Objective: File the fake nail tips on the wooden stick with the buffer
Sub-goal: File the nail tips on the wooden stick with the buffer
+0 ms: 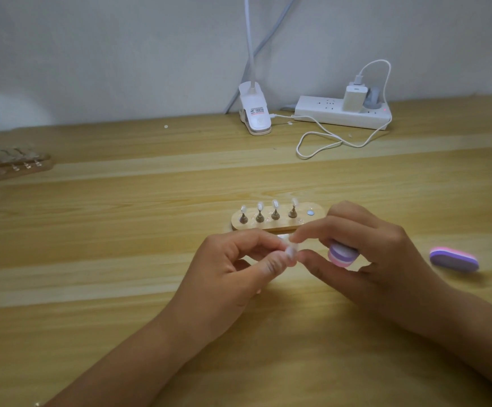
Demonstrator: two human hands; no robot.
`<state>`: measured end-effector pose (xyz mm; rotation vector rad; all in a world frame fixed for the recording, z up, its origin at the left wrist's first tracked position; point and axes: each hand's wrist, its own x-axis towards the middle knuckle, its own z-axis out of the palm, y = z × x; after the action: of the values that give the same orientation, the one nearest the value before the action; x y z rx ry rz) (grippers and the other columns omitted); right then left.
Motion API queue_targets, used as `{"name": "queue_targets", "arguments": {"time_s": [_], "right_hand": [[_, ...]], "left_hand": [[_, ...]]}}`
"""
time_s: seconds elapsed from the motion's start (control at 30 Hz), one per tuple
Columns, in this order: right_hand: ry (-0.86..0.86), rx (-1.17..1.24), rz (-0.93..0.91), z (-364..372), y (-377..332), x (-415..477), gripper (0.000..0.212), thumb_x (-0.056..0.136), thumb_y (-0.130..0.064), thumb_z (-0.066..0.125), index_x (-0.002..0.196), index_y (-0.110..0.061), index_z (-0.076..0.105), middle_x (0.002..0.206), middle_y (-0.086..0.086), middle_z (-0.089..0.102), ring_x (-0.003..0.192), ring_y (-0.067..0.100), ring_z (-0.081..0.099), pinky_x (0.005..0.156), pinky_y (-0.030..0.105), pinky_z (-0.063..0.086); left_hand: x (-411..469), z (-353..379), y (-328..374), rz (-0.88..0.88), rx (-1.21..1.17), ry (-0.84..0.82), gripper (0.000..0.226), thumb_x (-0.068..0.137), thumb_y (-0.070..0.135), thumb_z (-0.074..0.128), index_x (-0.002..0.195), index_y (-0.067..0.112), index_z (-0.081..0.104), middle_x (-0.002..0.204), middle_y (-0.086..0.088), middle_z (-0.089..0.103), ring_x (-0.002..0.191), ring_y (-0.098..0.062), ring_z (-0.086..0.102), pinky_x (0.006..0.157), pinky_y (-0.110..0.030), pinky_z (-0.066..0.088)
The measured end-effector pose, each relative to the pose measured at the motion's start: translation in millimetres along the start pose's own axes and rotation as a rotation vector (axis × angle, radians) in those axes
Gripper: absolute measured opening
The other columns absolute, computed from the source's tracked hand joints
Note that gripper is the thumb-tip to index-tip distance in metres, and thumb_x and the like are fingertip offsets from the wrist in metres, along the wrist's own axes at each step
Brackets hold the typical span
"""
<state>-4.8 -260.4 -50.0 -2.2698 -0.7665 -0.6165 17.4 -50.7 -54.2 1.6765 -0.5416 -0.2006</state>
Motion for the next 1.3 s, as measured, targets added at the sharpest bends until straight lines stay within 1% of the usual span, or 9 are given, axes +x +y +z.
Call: {"name": "queue_targets", "arguments": {"time_s": [0.17,0.43,0.5,0.6,0.63,0.7,0.97,1.1,1.3], "right_hand": [[-0.021,-0.052,-0.049,-1,1,0,0.013,0.09,-0.02,0.073,0.097,-0.009,0.076,0.074,0.001,0.058,0.071,0.018,0.049,0.066,0.027,0.042],[-0.02,-0.05,-0.083,-4,4,0,0.015,0.09,-0.02,0.074,0.094,-0.006,0.077,0.073,0.003,0.057,0.069,0.021,0.049,0.065,0.03,0.043],[-0.002,-0.069,-0.101,-3,3,0,0.017,0.092,-0.022,0.07,0.093,-0.006,0.076,0.072,0.003,0.057,0.068,0.02,0.047,0.065,0.027,0.042],[0.019,-0.116,-0.126,-2,2,0,0.019,0.092,-0.022,0.068,0.092,-0.005,0.076,0.07,0.002,0.055,0.067,0.019,0.045,0.065,0.024,0.039],[0.023,-0.125,-0.131,-1,2,0,0.018,0.092,-0.022,0.068,0.091,-0.005,0.076,0.07,0.002,0.055,0.067,0.018,0.045,0.065,0.024,0.039],[0.03,-0.138,-0.138,-1,2,0,0.017,0.092,-0.021,0.069,0.091,-0.006,0.076,0.07,0.001,0.054,0.067,0.017,0.043,0.065,0.024,0.039],[0.021,-0.191,-0.187,4,1,-3,0.006,0.087,-0.005,0.075,0.084,0.0,0.075,0.07,0.004,0.056,0.066,0.019,0.041,0.075,0.016,0.032],[-0.007,-0.184,-0.202,5,4,-4,0.009,0.087,-0.005,0.074,0.079,-0.002,0.072,0.07,0.003,0.054,0.071,0.013,0.031,0.068,0.021,0.033],[0.005,-0.148,-0.175,8,4,-2,0.007,0.088,-0.005,0.073,0.082,-0.001,0.072,0.073,0.002,0.058,0.068,0.016,0.042,0.064,0.024,0.038]], "left_hand": [[-1,0,1,-0.002,0.009,-0.006,0.009,0.083,0.027,0.069,0.087,0.023,0.077,0.082,-0.004,0.073,0.069,-0.015,0.061,0.054,-0.023,0.047],[-2,1,4,-0.016,-0.014,-0.039,0.011,0.086,0.028,0.066,0.089,0.022,0.075,0.085,0.001,0.075,0.073,-0.009,0.066,0.056,-0.02,0.048],[-2,2,5,0.001,0.001,-0.021,0.01,0.086,0.028,0.067,0.089,0.023,0.074,0.083,0.001,0.075,0.072,-0.011,0.066,0.056,-0.021,0.048],[-3,3,6,0.036,0.043,0.011,0.008,0.085,0.026,0.067,0.087,0.024,0.075,0.079,0.004,0.074,0.067,-0.022,0.063,0.052,-0.031,0.046],[-4,3,7,0.052,0.066,0.02,0.008,0.086,0.025,0.067,0.085,0.024,0.075,0.077,0.007,0.073,0.065,-0.019,0.062,0.052,-0.031,0.045],[-4,3,9,0.096,0.126,0.04,0.009,0.085,0.023,0.068,0.083,0.023,0.076,0.075,0.011,0.071,0.065,-0.003,0.061,0.053,-0.021,0.045],[-8,7,9,0.139,0.224,0.121,0.004,0.08,0.022,0.073,0.079,0.025,0.076,0.072,0.01,0.071,0.064,-0.004,0.062,0.056,-0.015,0.046],[-9,9,8,0.162,0.276,0.127,0.005,0.08,0.023,0.072,0.077,0.027,0.075,0.07,0.011,0.07,0.063,-0.007,0.062,0.055,-0.022,0.047],[-7,7,11,0.187,0.327,0.147,0.005,0.079,0.02,0.073,0.079,0.024,0.077,0.07,0.013,0.07,0.064,-0.004,0.062,0.054,-0.02,0.047]]}}
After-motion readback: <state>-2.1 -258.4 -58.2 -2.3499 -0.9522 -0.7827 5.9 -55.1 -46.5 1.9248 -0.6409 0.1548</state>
